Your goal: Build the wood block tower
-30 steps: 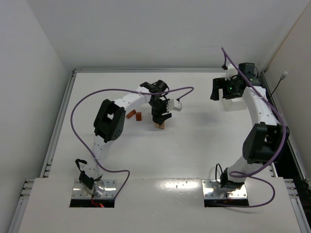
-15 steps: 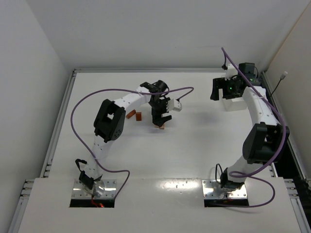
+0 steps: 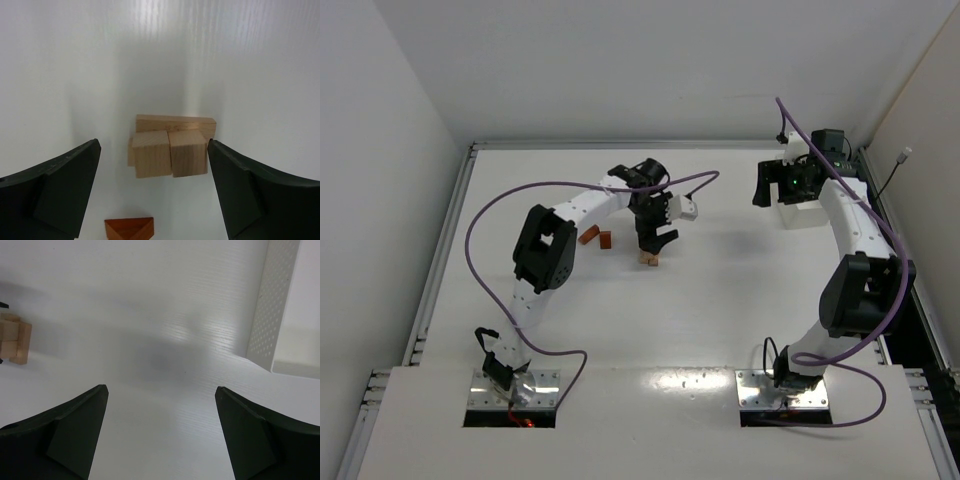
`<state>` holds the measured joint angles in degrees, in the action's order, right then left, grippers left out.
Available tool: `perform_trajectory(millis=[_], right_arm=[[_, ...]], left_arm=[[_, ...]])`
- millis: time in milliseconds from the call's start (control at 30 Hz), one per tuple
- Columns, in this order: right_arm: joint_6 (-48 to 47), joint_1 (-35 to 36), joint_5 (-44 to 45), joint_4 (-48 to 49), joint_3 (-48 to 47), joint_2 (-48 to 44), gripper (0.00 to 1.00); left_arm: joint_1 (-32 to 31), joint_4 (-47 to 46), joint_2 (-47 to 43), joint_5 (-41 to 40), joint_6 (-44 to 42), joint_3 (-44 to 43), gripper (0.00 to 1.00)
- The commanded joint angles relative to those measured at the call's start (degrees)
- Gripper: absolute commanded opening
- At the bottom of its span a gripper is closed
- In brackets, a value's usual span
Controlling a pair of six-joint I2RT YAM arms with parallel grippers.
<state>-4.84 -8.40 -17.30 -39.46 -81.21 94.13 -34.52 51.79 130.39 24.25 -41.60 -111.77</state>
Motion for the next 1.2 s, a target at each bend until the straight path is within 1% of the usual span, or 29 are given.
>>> perform_trajectory(millis=[0,133,200,233,267,400,433,467,500,567,600,667,700,767,800,833,867,900,933,967,1033,1067,1167], right_arm=[[0.8,-0.12,-2.04,1.32,-0.09,-0.52,0.86],[0.8,-0.12,-2.56,1.32,-0.09,-0.52,0.86],[0.8,0.49,-2.56,1.32,-0.09,-0.52,0.86],[0.8,0.49,-3.17,1.32,-0.09,-0.52,0.86],[0.8,0.49,-3.18,1.32,-0.09,-0.52,0.86],[0.8,0.49,-4.4,1.32,-0.09,-0.52,0.86],[0.8,1.1,-4.41,1.32,-0.09,-0.52,0.86],[0.28,1.11,-5.19,1.32,-0.7,-0.52,0.86],[-0.43,2.5,-5.2,0.8,-0.7,-0.52,0.86],[-1.74,4.09,-5.2,0.79,-1.32,-1.05,0.86],[-3.32,6.27,-4.68,0.79,-2.02,-1.05,0.86],[-4.99,8.74,-3.01,0.27,-2.63,-0.53,0.86],[-6.57,11.19,-2.31,0.26,-3.42,-0.52,0.85],[-7.37,13.32,-0.02,0.26,-5.17,1.05,0.85],[-8.07,14.89,0.77,0.26,-5.97,1.58,0.85],[-8.08,15.6,1.39,0.26,-6.76,2.2,0.85],[-8.08,16.22,1.91,0.26,-8.34,2.72,0.85],[-8.69,16.84,2.53,0.26,-9.05,3.69,0.85],[-8.69,17.62,3.23,0.26,-10.45,3.7,0.85],[-8.69,17.63,3.24,0.26,-10.98,4.57,0.85],[-8.69,18.24,3.85,0.26,-11.51,5.1,0.85],[-8.69,18.25,3.85,0.26,-11.52,5.1,0.85],[-8.69,18.25,4.38,0.26,-11.52,5.1,0.85]], left_arm=[[-0.28,-0.11,-4.17,1.94,1.88,-6.35,0.87],[-0.28,1.82,-7.16,1.94,3.8,-9.34,0.87],[0.41,1.82,-9.79,1.94,6.09,-10.4,0.88],[1.12,1.13,-11.45,1.94,7.66,-11.1,0.91],[1.12,0.42,-12.25,1.42,8.81,-11.11,0.91],[4.02,-0.2,-16.38,-1.13,13.64,-11.11,0.94],[5.94,-0.2,-17.35,-1.66,15.13,-10.24,0.94],[6.92,-0.81,-18.23,-2.27,18.28,-9.27,0.97],[7.88,-0.81,-19.89,-5.06,19.71,-6.39,1.0],[10.78,-1.6,-21.22,-8.85,23.74,-2.34,1.0],[11.92,-1.6,-21.75,-9.57,24.37,2.29,1.0],[14.99,-1.6,-23.59,-10.71,24.91,7.15,1.0],[15.62,-3.08,-24.38,-11.5,26.73,12.48,1.0],[16.24,-7.29,-26.75,-15.88,28.5,17.96,1.0],[16.24,-8.1,-26.76,-17.55,29.03,20.16,0.95],[16.24,-8.72,-27.29,-18.53,29.56,24.19,0.91],[16.24,-9.42,-27.29,-19.67,29.56,25.88,0.86],[16.24,-10.04,-27.29,-19.68,29.56,27.11,0.79],[16.85,-10.04,-26.6,-18.98,29.56,29.21,0.76],[16.86,-11.7,-26.59,-19.93,29.56,30.02,0.73],[16.86,-13.02,-25.54,-19.94,30.27,31.25,0.72],[17.38,-13.55,-25.53,-21.94,30.27,31.26,0.72],[18.0,-14.78,-23.87,-22.75,30.79,31.87,0.71]])
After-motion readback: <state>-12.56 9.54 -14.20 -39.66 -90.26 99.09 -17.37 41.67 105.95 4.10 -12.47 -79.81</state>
